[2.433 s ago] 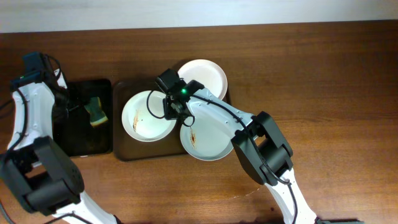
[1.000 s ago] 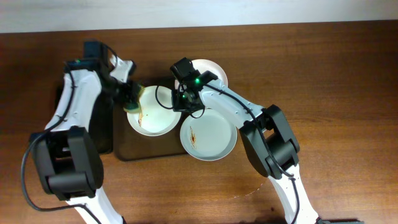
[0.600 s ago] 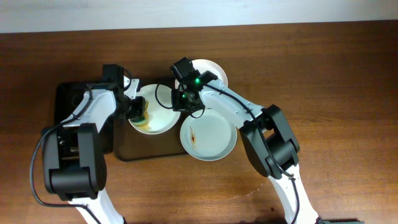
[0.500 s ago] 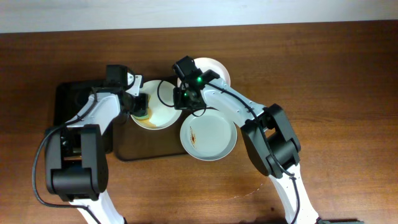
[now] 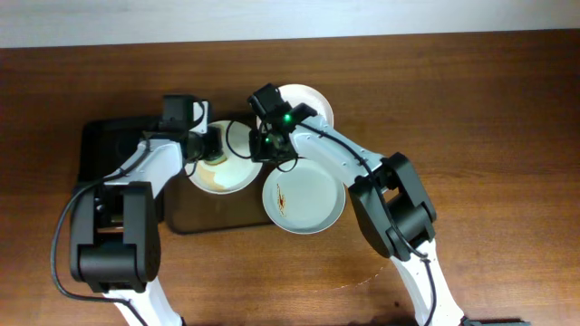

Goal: Clean dirty plates on tray and stack at the side
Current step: 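Scrub the white plate with the sponge in the left gripper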

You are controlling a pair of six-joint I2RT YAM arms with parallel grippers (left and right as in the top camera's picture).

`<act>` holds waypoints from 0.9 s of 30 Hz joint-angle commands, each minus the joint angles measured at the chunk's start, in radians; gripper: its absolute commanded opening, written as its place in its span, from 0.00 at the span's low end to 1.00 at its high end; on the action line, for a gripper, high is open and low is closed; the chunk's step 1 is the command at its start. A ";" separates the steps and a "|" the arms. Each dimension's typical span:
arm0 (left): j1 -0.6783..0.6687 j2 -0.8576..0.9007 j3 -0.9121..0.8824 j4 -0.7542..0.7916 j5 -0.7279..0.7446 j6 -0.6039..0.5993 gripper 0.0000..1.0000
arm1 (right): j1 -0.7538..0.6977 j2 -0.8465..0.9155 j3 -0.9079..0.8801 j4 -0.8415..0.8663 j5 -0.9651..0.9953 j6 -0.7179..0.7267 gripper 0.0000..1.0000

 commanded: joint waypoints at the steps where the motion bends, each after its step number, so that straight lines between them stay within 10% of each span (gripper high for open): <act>1: 0.058 0.015 -0.014 -0.126 -0.077 -0.044 0.01 | 0.040 0.018 0.001 -0.007 -0.033 -0.026 0.04; 12: 0.060 0.015 0.026 -0.335 0.481 0.211 0.01 | 0.044 0.018 0.001 -0.006 -0.034 -0.026 0.04; 19: 0.065 0.014 0.026 -0.183 0.035 0.042 0.01 | 0.044 0.018 0.001 -0.005 -0.048 -0.026 0.04; 27: 0.064 0.014 0.030 -0.504 -0.226 -0.048 0.01 | 0.043 0.018 0.001 -0.003 -0.048 -0.026 0.04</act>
